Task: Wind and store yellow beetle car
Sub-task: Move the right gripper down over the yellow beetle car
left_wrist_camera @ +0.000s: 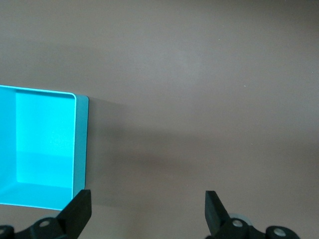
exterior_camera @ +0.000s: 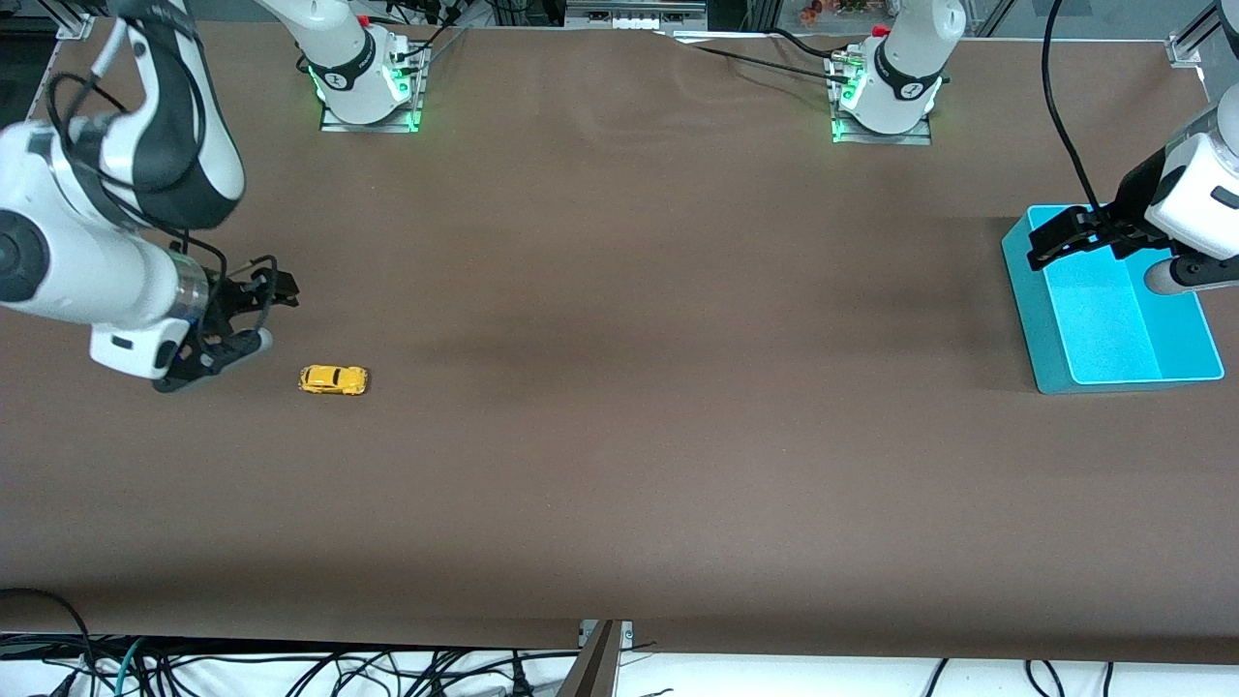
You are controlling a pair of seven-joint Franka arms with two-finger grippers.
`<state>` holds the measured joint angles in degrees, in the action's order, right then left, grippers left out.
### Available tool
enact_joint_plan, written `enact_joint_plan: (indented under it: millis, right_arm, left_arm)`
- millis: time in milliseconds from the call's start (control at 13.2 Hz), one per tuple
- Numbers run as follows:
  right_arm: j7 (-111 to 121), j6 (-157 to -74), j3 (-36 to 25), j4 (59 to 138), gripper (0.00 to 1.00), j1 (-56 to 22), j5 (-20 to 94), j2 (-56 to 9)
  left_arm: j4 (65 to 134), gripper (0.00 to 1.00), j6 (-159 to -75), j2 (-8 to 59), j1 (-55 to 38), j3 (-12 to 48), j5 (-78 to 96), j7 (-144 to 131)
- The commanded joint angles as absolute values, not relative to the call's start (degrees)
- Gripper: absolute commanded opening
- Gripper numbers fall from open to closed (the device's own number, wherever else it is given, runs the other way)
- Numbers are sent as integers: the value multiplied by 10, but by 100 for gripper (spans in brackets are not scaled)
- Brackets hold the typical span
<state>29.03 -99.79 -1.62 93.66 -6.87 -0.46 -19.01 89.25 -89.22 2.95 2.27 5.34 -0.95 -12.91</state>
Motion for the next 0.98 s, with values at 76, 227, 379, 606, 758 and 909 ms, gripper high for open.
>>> enact_joint_plan:
  millis: [76, 227, 379, 606, 758, 909]
  right_arm:
    - [453, -1083, -19, 970, 99, -65, -7, -216]
    - [530, -1148, -19, 1008, 99, -63, -7, -221]
    - [595, -1194, -20, 1039, 99, -63, -7, -221]
    - [690, -1260, -20, 1077, 99, -62, -6, -224]
    - [745, -1319, -21, 1106, 99, -60, -6, -231]
    - [781, -1364, -20, 1118, 99, -51, -5, -244]
  left_arm:
    - [873, 100, -880, 39, 24, 53, 3, -114]
    - [873, 100, -880, 39, 24, 53, 3, -114]
    - [873, 100, -880, 39, 24, 53, 3, -114]
    - [873, 100, -880, 39, 24, 53, 3, -114]
    - [873, 100, -880, 39, 24, 53, 3, -114]
    - [873, 100, -881, 39, 24, 53, 3, -115]
